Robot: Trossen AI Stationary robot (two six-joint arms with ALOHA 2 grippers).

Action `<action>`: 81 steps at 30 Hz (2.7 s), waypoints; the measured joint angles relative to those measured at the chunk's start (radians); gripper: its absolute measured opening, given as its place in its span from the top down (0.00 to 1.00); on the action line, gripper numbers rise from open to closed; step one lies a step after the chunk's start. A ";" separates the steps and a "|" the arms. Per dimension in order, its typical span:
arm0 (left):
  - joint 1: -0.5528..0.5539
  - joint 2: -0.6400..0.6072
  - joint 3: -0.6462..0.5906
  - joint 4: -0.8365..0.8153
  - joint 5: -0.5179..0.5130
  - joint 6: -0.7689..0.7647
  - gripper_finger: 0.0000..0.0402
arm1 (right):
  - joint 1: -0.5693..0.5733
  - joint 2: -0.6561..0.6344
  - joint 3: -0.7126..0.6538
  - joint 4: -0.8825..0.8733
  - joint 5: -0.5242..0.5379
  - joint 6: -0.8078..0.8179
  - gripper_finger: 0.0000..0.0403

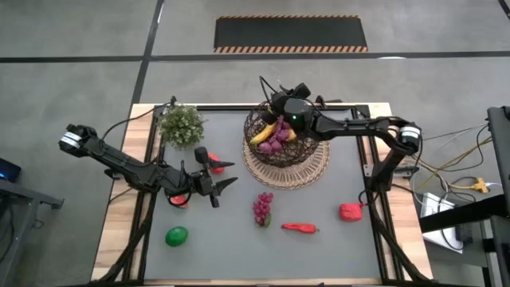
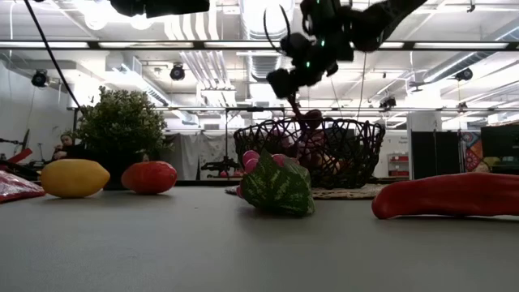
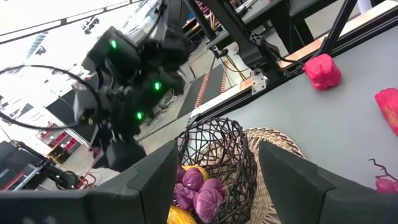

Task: Build produce basket
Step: Put the purple garlic into the black wire basket, then put the lemon into the black wire basket

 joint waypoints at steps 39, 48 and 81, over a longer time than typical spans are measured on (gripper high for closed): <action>0.000 0.000 -0.001 0.000 -0.005 -0.004 0.48 | 0.023 0.049 0.106 -0.844 -0.223 0.464 0.98; 0.000 0.000 -0.001 -0.002 -0.008 -0.014 0.48 | 0.061 -0.054 0.104 -0.861 -0.219 0.455 0.98; -0.009 0.265 0.090 -0.020 0.021 -0.848 0.48 | 0.643 -0.433 -0.635 0.189 -0.478 -0.079 0.98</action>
